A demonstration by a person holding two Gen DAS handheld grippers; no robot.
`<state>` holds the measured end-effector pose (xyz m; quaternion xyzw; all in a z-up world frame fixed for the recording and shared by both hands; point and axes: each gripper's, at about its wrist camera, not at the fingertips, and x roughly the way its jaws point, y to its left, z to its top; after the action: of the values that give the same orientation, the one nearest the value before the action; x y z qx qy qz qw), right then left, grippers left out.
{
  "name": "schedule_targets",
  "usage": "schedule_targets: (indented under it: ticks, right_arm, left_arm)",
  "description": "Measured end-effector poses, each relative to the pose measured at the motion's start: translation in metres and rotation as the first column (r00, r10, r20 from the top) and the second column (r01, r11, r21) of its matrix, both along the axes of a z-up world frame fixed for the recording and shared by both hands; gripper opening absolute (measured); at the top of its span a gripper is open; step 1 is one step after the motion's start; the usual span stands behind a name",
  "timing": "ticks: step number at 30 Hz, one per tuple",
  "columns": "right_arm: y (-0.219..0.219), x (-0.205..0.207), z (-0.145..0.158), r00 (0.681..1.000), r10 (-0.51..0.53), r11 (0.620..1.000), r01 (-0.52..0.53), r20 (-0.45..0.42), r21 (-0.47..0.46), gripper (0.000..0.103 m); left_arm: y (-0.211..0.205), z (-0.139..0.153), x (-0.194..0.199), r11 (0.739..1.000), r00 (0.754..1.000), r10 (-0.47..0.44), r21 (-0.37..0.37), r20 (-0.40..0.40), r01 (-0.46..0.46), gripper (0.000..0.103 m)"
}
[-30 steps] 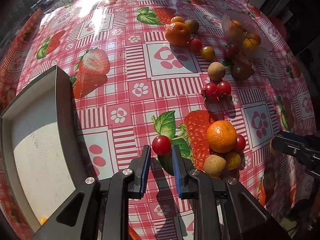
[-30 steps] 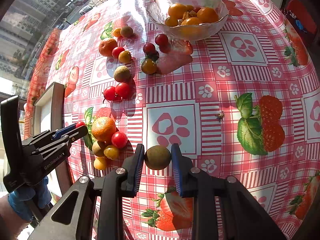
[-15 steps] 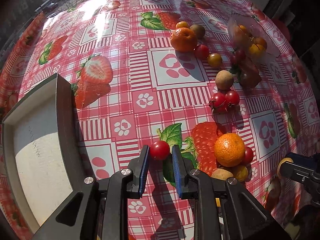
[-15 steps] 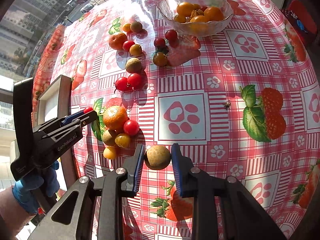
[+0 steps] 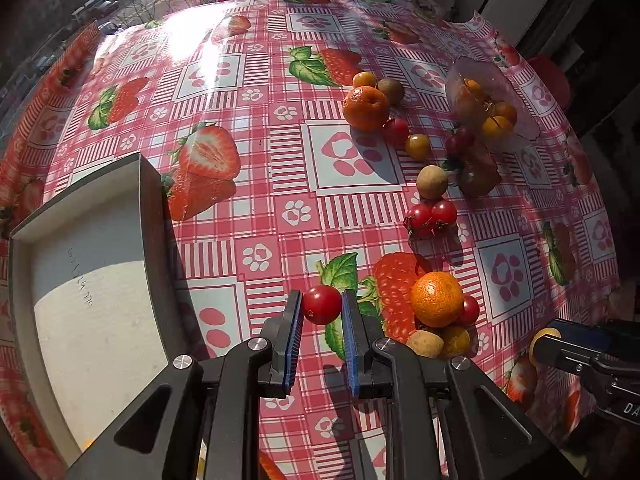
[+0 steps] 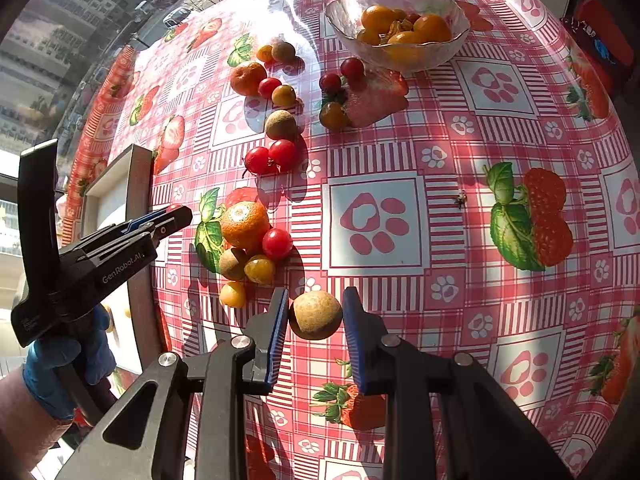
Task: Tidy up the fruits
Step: 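Lift and carry both held fruits over the white tray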
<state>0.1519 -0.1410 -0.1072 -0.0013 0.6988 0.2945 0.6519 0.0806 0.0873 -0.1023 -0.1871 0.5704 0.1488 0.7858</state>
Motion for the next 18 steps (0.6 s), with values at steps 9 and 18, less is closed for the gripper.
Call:
schedule_targets:
  ticks: [9,18]
  right_arm:
    - [0.022,-0.010,0.017,0.999,0.049,0.999,-0.049,0.017,0.009,0.030]
    - [0.070,-0.037,0.033,0.988,0.153,0.988,-0.153,0.031,0.021,0.030]
  left_arm:
    - [0.006,0.029,-0.042,0.999,0.997,0.051,0.006,0.051,-0.052,0.020]
    - [0.034,0.042,-0.108,0.989,0.988,0.147,0.023,0.055,-0.148,0.020]
